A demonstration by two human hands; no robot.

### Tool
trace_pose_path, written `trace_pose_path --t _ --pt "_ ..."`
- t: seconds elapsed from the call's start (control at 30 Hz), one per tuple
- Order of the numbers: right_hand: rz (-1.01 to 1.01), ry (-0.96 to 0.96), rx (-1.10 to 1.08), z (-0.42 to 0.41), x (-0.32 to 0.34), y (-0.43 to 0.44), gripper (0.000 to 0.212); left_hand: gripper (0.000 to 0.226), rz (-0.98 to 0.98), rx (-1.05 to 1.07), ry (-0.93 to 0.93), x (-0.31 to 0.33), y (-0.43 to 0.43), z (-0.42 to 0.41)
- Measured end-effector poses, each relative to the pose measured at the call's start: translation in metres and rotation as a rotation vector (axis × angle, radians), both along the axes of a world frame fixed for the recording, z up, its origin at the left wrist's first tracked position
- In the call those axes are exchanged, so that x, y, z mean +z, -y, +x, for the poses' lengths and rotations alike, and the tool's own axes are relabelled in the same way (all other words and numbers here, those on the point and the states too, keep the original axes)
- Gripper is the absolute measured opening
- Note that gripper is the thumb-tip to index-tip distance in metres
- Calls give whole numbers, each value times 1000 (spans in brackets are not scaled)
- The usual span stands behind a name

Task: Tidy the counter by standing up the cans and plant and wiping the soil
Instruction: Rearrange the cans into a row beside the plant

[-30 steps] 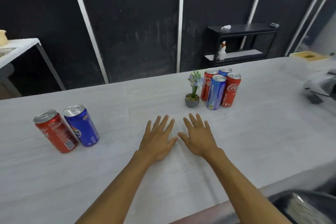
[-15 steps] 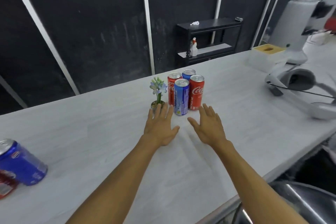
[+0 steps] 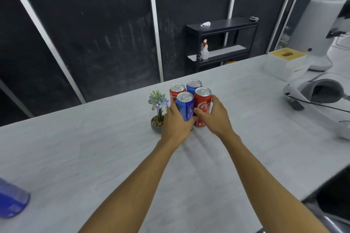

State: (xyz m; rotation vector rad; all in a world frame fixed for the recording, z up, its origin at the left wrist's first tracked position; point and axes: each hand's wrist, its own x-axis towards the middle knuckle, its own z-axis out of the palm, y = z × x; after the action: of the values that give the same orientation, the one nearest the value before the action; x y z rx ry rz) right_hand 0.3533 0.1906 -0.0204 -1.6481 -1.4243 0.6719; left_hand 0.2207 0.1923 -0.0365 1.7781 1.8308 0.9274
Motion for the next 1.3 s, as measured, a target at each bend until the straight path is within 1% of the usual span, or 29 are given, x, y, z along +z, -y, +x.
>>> trace_pose_path --t 0.07,0.17,0.33,0.53,0.77,0.97,1.1,1.2,1.3 --pt "7 -52 -4 -1 1 -6 67 84 -18 40 78 2 -4 7" --pt "5 -105 7 0 2 -12 64 85 -2 79 143 4 -5 13" --pt "-40 -159 25 2 0 -16 61 77 22 94 234 2 -6 14" --pt "52 -210 -16 -2 -8 -6 59 73 41 75 383 -3 1 15" --pt "135 -254 -32 -8 -17 21 63 73 79 43 489 -8 28 7" --pt "204 -251 -9 -21 -23 45 62 76 143 81 510 -13 56 -13" --pt "199 -244 15 -43 -23 58 65 75 181 161 531 -18 76 -42" --pt "211 -272 69 -69 -19 68 67 73 208 213 523 -17 91 -72" --pt "209 -279 160 -98 -15 79 61 71 236 262 530 -14 106 -106"
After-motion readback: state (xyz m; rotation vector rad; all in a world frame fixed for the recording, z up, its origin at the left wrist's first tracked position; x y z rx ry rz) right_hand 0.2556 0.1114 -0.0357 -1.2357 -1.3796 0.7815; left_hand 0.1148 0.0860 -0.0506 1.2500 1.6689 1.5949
